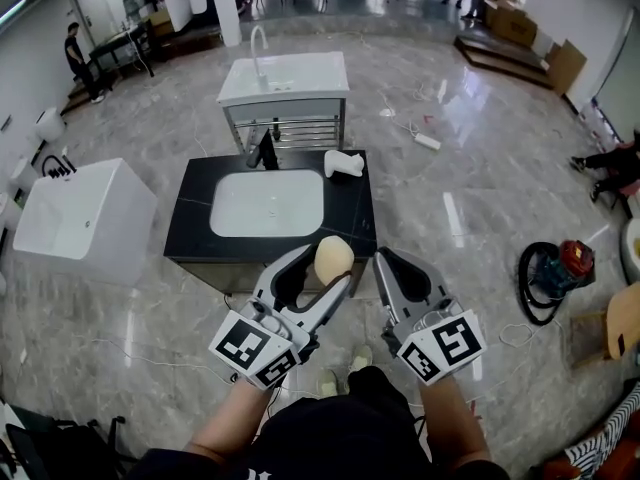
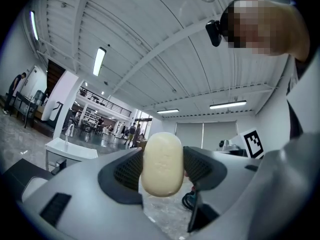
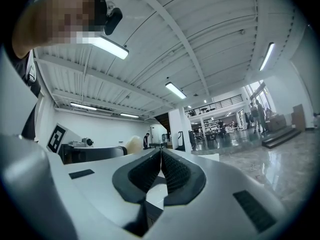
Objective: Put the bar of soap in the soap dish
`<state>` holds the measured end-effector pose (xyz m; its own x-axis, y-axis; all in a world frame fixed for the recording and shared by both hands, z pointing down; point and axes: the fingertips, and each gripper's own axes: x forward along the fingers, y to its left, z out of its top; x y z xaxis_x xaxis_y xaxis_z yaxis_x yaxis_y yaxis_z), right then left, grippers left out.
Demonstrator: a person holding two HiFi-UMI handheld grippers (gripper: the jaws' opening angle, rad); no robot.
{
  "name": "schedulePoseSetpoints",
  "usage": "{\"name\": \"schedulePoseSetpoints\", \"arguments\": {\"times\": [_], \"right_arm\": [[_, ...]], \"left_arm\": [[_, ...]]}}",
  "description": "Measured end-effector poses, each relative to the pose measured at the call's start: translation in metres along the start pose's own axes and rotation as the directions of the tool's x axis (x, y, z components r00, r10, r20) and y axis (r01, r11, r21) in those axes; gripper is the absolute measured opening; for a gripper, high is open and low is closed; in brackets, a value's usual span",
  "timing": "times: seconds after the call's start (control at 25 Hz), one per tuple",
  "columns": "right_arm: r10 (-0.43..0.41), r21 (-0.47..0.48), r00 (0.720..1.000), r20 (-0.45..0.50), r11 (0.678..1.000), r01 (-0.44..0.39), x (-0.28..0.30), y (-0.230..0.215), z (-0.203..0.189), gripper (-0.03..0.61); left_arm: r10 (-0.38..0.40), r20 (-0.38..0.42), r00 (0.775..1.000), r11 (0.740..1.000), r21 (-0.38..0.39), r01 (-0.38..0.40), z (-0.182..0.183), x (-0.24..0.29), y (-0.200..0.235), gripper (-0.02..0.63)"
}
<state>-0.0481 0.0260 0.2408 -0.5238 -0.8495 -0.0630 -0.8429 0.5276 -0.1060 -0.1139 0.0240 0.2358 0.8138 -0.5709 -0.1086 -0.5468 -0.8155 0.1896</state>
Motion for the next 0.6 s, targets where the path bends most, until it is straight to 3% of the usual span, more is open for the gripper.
{"name": "schedulePoseSetpoints", "arguments": {"times": [0.6], "right_arm": [[0.059, 0.02, 0.998, 0.011, 0.998, -0.059, 0.086, -0.117, 0.0, 0.008]], "left_arm": [[0.063, -0.027, 0.998, 0.998, 0.001, -0.063, -0.019, 0.117, 0.086, 0.262]]}}
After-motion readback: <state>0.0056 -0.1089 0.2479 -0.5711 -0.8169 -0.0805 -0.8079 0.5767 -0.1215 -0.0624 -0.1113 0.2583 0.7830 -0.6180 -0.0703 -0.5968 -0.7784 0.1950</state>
